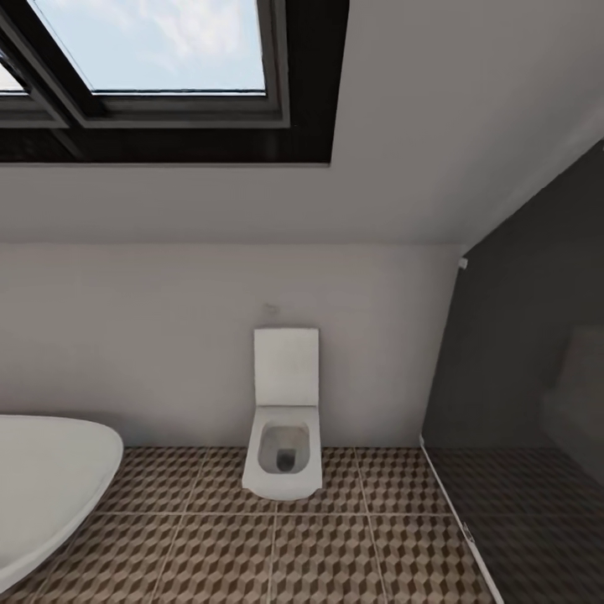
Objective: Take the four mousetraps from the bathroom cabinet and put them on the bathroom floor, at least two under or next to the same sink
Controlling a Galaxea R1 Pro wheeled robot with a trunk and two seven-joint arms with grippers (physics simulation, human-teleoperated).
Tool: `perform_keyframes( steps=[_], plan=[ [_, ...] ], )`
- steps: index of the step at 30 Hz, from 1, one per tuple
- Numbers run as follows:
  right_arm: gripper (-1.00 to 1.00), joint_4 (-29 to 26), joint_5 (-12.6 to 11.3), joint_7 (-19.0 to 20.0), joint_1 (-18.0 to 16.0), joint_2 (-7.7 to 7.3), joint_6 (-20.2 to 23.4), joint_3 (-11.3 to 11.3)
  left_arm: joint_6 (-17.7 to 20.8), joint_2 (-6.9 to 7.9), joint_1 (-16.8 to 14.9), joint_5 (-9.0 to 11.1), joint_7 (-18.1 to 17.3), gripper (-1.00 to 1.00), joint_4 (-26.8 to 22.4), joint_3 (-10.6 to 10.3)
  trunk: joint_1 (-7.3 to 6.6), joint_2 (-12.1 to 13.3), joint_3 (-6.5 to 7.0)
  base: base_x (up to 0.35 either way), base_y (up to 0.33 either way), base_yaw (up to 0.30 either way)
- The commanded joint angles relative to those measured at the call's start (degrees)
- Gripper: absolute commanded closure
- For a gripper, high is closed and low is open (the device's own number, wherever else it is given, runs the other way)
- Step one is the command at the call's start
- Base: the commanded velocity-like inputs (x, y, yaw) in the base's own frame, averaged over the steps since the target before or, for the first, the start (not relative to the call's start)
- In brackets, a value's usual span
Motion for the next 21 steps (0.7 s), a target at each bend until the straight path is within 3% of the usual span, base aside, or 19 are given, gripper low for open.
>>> perform_keyframes(
  steps=[1, 11, 21],
  plan=[
    [1.00, 0.2, 0.6, -0.5, 0.0, -0.03, -0.1, -0.3, -0.3, -0.02, -0.1, 0.0, 0.4, 1.00, 0.2, -0.5, 0.05, 0.0, -0.02, 0.291, 0.185, -0.022],
    [1.00, 0.2, 0.6, -0.5, 0.0, -0.03, -0.1, -0.3, -0.3, -0.12, -0.1, 0.0, 0.5, 1.00, 0.2, -0.5, 0.05, 0.0, -0.01, 0.303, 0.016, -0.004],
    [1.00, 0.2, 0.5, -0.5, 0.0, -0.08, -0.1, -0.3, -0.7, -0.41, -0.1, 0.0, 0.5, 1.00, 0.2, -0.4, 0.05, 0.0, -0.01, 0.038, -0.009, 0.000]
  ],
)
